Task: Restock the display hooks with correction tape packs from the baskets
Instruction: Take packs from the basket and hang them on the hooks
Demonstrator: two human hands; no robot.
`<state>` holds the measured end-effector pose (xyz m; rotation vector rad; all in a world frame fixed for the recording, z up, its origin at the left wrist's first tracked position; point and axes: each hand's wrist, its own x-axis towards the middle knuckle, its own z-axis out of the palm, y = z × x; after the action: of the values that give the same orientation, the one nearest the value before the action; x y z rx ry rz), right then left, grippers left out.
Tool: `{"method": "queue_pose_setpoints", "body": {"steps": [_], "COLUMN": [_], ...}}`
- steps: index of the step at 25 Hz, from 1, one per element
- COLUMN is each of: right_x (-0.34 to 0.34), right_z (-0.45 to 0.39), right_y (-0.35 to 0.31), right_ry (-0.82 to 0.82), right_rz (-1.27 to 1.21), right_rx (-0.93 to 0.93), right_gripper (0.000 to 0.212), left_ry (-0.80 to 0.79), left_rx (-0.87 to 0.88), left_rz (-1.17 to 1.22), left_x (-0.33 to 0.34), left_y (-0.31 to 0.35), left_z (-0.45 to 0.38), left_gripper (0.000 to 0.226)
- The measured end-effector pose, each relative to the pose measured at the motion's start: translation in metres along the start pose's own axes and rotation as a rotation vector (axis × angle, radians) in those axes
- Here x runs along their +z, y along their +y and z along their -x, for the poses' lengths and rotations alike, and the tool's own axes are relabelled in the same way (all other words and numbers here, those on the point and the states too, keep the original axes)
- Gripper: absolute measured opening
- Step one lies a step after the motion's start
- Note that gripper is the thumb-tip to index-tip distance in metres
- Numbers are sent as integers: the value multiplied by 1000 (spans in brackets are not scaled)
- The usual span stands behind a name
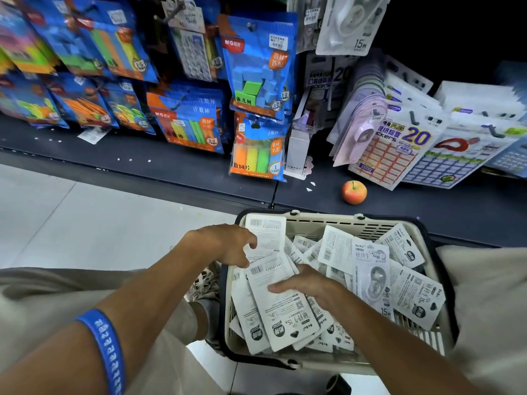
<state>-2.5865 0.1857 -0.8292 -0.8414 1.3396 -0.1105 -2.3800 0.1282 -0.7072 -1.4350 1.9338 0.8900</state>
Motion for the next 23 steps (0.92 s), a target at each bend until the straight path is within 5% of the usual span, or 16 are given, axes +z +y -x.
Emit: {"method": "queue_pose_setpoints", "body": {"steps": [3, 6, 11, 13, 19, 23], "right_x": [-22, -54, -70, -70, -77, -79], "right_z": [10, 24, 45, 53, 68, 72], "right_y": [-11, -23, -51, -63, -84, -96], "right_ry": [-55, -112, -194, -172, -47, -46], "right_rz": [-16, -118, -245, -357, -685, -747], "right_rx": [-22, -84, -193, -276, -419, -501], "right_gripper": [44, 41, 45, 37, 37, 37], "left_ry": [77, 96, 261, 430, 590, 480], "left_rx": [-127, -232, 237, 256, 110, 202], "left_rz": [77, 492, 1314, 1460, 1630, 1264], "left_x": [-2, -9, -18, -23, -40, -45], "left_y": [-8, -13, 30, 46, 45, 45], "left_z": [-2, 2, 5, 3, 11, 20], "left_gripper": [56, 75, 47, 34, 25, 29]}}
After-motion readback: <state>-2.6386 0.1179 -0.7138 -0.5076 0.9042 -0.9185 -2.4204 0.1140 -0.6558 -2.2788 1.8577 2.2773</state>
